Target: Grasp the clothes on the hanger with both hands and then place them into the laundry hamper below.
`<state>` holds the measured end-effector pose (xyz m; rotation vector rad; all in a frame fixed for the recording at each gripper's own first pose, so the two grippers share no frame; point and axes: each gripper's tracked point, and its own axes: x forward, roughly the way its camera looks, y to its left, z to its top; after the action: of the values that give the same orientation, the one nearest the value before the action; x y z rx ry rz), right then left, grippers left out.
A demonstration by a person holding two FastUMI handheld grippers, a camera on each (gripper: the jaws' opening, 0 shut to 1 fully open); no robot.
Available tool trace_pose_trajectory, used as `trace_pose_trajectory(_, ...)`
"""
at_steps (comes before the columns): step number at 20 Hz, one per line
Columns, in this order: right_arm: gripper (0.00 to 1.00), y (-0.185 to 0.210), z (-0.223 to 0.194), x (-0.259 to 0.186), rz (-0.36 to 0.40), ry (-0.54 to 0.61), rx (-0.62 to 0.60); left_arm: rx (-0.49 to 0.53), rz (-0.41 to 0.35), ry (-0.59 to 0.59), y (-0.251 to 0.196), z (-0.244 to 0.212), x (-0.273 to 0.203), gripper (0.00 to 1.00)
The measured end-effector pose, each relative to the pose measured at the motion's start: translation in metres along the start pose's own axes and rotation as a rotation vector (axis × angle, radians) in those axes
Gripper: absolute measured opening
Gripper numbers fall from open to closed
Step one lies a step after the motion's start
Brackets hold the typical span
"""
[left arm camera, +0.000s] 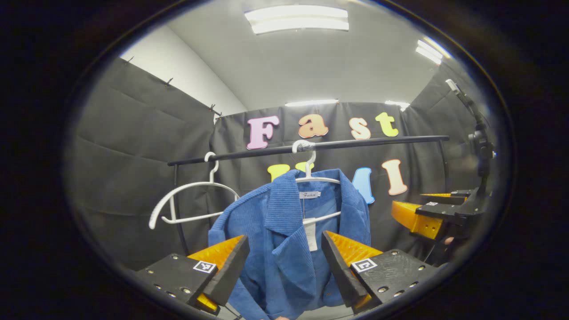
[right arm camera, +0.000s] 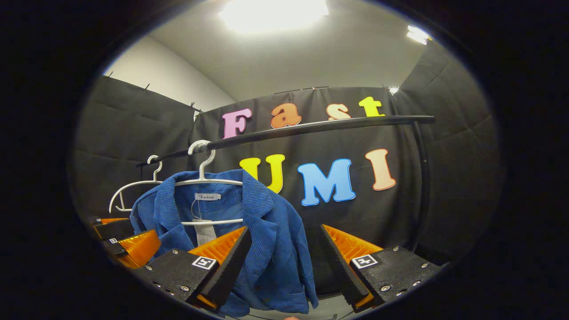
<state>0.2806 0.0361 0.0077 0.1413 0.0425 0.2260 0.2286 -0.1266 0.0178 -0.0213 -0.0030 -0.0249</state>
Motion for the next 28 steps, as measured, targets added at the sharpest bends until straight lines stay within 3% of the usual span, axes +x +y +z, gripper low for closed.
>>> trace_pose_trajectory(5, 0.94, 0.011, -0.018, 0.040, 0.072, 0.016, 0.023, 0.008, 0.034, 0.066, -0.012, -0.032, 0.043, 0.93)
trace_pose_trajectory(13, 0.94, 0.030, -0.062, 0.096, 0.173, 0.087, 0.040, 0.026, 0.123, 0.107, -0.008, -0.060, 0.074, 0.93)
trace_pose_trajectory(21, 0.95, 0.051, -0.093, 0.120, 0.267, 0.163, 0.081, 0.080, 0.190, 0.158, -0.003, -0.085, 0.094, 0.94)
trace_pose_trajectory(25, 0.95, 0.051, -0.097, 0.130, 0.208, 0.147, 0.007, 0.081, 0.202, 0.157, 0.002, -0.089, 0.100, 0.94)
trace_pose_trajectory(26, 0.93, 0.052, -0.097, 0.135, 0.202, 0.144, 0.007, 0.092, 0.211, 0.155, 0.006, -0.088, 0.100, 0.94)
trace_pose_trajectory(27, 0.83, 0.049, -0.100, 0.136, 0.190, 0.141, 0.004, 0.100, 0.230, 0.152, 0.012, -0.088, 0.098, 0.81)
trace_pose_trajectory(28, 0.61, 0.044, -0.100, 0.136, 0.171, 0.135, -0.004, 0.099, 0.237, 0.152, 0.016, -0.088, 0.097, 0.69)
